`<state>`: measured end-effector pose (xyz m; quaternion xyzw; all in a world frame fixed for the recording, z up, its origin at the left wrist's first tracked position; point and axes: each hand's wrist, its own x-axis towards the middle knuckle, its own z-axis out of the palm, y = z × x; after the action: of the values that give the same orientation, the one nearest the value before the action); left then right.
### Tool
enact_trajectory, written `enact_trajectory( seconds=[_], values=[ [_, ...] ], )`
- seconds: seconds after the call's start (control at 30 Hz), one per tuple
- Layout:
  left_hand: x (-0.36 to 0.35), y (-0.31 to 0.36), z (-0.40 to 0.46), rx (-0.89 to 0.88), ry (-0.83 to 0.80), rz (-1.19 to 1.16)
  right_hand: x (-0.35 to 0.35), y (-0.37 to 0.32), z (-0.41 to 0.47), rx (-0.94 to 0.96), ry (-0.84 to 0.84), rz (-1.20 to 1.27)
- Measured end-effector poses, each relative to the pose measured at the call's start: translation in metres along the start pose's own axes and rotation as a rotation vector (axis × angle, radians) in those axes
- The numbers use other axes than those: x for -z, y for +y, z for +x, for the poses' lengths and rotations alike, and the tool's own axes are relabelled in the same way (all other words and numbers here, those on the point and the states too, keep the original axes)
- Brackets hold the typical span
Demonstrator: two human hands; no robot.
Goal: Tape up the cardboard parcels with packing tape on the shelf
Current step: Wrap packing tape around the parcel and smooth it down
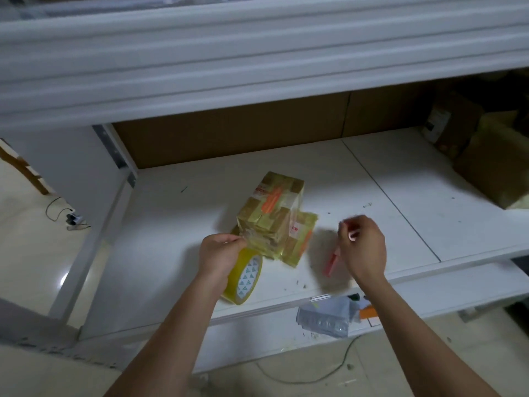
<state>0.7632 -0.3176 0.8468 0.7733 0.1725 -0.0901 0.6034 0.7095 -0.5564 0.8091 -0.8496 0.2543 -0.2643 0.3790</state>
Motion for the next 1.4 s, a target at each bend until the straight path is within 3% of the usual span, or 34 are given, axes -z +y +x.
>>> enact_trajectory(
  seconds=[0.07,0.13,0.2,0.3,0.37,0.47,0.6,0.73,0.83,0.9,1.1,1.4],
  values=[
    [0.0,0.0,-0.001,0.002,0.001,0.011,0.003,0.013,0.002,-0.211,-0.117,-0.225],
    [-0.001,0.001,-0.001,-0.003,0.002,0.021,0.008,0.015,0.002,-0.237,-0.173,-0.246],
    [-0.001,0.002,-0.001,-0.003,0.002,0.032,0.009,0.016,0.001,-0.082,-0.239,-0.288],
    [-0.003,0.003,-0.001,-0.003,0.008,0.035,0.008,0.025,0.002,0.14,-0.377,-0.537],
    [-0.003,0.004,-0.001,-0.006,0.011,0.037,0.006,0.03,0.003,0.361,-0.346,-0.712],
    [-0.003,0.004,-0.002,-0.003,0.005,0.048,0.009,0.031,0.01,0.529,-0.252,-0.748],
    [-0.002,0.002,-0.003,-0.003,-0.007,0.055,0.013,0.031,0.009,0.607,-0.111,-0.607],
    [0.001,0.001,-0.005,0.003,-0.027,0.028,0.019,0.01,-0.004,0.484,0.046,-0.194],
    [0.002,-0.001,-0.007,0.004,-0.038,-0.003,0.019,-0.027,-0.015,0.381,-0.041,0.348],
    [0.004,-0.002,-0.008,0.009,-0.038,0.005,0.018,-0.051,-0.023,0.415,-0.115,0.538],
    [0.005,-0.002,-0.008,0.016,-0.071,-0.009,-0.01,-0.088,-0.037,0.512,-0.395,0.611],
    [0.013,-0.004,-0.004,0.038,-0.09,-0.056,-0.027,-0.074,-0.032,0.494,-0.549,0.494]
  ],
)
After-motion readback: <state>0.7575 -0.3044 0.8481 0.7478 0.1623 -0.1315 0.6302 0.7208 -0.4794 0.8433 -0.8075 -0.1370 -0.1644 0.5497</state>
